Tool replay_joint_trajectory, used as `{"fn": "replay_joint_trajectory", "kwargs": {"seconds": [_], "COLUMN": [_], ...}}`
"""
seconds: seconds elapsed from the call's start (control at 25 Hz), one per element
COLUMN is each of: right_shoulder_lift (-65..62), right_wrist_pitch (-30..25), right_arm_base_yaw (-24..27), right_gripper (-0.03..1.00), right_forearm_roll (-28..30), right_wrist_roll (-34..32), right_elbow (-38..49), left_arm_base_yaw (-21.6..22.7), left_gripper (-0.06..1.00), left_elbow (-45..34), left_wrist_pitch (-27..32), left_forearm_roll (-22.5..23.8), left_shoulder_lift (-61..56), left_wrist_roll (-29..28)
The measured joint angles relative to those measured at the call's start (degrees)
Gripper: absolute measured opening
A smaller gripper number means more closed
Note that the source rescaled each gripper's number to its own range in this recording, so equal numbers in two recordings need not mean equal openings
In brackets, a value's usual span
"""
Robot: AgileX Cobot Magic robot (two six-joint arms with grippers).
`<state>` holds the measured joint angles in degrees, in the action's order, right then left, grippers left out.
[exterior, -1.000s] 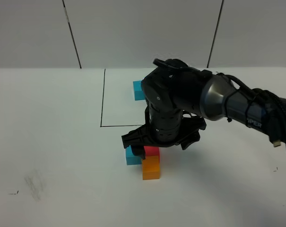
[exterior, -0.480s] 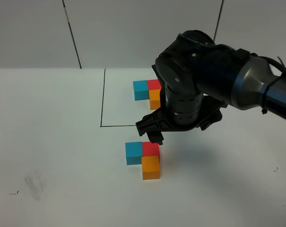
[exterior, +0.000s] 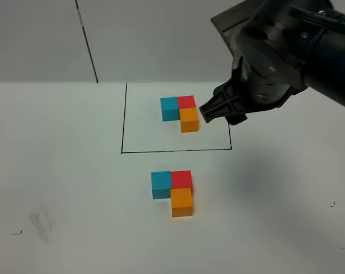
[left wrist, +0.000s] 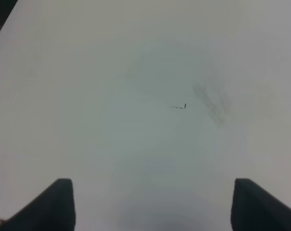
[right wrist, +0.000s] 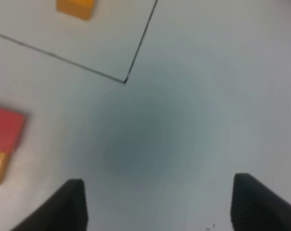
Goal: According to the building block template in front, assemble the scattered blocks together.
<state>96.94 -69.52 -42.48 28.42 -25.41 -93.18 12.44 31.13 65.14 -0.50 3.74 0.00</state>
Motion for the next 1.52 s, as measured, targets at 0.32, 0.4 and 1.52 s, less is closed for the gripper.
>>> {"fn": "replay_joint_trajectory", "kwargs": {"seconds": [0.32, 0.4, 1.52], "right_shoulder_lift": [-12.2, -16.6, -72.9], "right_wrist_pitch": [-0.1, -0.1, -0.6], "right_arm_base_yaw": [5.6, 8.9, 22.9], "right_gripper": [0.25, 0.25, 0.89], "right_forearm_roll": [1.0, 1.0, -2.6], "right_wrist_roll": [5.5, 8.5, 17.3], "right_elbow": [4.2, 5.7, 26.6], "left_arm_base_yaw": [0.0, 0.0, 0.0], "left_gripper": [0.61, 0.61, 0.61], "left_elbow": [0.0, 0.0, 0.0], "left_wrist_pitch": [0.0, 0.0, 0.0], "left_forearm_roll": [0.0, 0.0, 0.0], "left_shoulder_lift": [0.0, 0.0, 0.0], "left_wrist_roll": [0.0, 0.0, 0.0]}}
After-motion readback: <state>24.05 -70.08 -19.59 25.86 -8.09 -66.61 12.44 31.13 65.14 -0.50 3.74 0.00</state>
